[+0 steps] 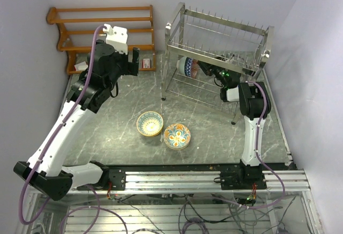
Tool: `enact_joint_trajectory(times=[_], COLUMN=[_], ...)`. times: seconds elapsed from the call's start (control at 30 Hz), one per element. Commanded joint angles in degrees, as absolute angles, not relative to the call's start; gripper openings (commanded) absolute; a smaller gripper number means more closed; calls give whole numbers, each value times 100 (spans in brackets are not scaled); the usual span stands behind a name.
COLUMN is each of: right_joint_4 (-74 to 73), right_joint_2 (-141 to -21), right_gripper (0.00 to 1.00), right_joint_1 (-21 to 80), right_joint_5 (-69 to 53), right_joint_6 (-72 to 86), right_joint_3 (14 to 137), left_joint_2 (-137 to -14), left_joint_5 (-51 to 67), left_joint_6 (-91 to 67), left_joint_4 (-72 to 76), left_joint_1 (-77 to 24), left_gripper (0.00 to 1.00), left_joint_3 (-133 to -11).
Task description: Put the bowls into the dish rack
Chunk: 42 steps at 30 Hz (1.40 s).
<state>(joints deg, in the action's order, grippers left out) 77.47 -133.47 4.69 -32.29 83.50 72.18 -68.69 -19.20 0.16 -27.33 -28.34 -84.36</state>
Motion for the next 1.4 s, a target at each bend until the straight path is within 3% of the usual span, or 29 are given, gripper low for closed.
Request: enact_joint_trajectory(times=[0.0,0.5,1.23,1.37], right_joint_4=[8183,8390,8105,7397], right_joint_2=[-13158,-12551,-9835,-9276], right_gripper=[52,50,48,48], right_joint_1=[458,1295,2769,3249], right_joint_5=[-3477,-3683,-2815,-2697], right_joint_6=[8371,8617,8282,7955], right_joint_3=[7550,7125,3525,3080], left_joint_2=[-6742,-6438,-5937,-5936], left_joint_5=[-1790,-1776,-1659,-1686], left_joint_6=[-21,-62,-187,-147], left_joint_4=[-2506,-2523,-2541,-2565], left_joint_1=[-2856,-2856,-3018,-3091], left_gripper=[99,99,99,99], left_joint_3=[-8390,-8261,-7972,-8004])
